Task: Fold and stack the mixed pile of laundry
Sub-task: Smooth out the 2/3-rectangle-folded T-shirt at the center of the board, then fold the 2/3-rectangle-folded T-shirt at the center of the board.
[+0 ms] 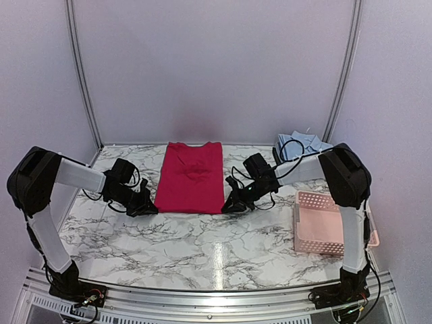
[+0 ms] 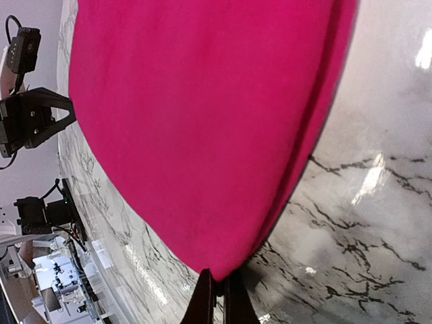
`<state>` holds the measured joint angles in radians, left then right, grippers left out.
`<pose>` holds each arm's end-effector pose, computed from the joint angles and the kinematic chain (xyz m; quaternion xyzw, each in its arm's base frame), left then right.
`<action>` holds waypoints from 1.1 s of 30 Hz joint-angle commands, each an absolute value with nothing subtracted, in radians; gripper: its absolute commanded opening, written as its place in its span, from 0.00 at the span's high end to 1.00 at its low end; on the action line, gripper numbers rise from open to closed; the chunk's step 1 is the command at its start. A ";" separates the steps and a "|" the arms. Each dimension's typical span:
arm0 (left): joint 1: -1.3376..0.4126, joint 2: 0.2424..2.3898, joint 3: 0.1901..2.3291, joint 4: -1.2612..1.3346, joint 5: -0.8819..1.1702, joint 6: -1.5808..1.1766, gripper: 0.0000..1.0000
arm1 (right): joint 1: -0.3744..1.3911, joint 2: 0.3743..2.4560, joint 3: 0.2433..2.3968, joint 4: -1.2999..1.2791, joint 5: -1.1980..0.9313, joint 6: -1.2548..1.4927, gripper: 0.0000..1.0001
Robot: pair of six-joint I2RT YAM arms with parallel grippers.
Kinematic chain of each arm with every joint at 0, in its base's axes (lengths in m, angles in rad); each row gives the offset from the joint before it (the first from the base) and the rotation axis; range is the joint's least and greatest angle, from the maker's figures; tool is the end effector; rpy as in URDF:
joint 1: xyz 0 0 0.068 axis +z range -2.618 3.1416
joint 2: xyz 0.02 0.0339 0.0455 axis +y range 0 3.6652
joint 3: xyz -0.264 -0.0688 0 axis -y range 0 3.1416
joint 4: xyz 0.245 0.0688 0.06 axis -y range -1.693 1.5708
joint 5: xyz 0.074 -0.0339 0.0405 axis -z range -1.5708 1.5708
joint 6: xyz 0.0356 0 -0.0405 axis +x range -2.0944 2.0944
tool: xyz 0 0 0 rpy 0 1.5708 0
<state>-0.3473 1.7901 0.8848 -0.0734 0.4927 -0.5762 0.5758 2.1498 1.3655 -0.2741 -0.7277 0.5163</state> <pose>0.3090 -0.1298 0.1281 -0.0353 0.9297 -0.3349 0.1494 0.3474 0.2538 0.1162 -0.1170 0.9009 0.4172 0.0236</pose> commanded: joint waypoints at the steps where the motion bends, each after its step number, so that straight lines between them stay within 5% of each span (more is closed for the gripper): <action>1: -0.357 1.784 0.867 -0.091 0.497 -0.561 1.00 | 0.585 2.164 1.379 -0.329 -0.698 0.474 1.00; 18: -0.485 1.271 0.666 -0.194 0.481 -0.738 1.00 | 0.669 1.800 1.145 -0.379 -0.686 0.529 1.00; 33: -0.314 1.825 1.267 -0.247 0.425 -0.570 1.00 | 0.488 2.258 1.906 -0.569 -0.658 0.440 1.00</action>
<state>-0.3378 1.6814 1.1313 -0.2157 0.4427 -0.6338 0.5148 2.1376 1.7462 -0.4969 -0.6796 0.4622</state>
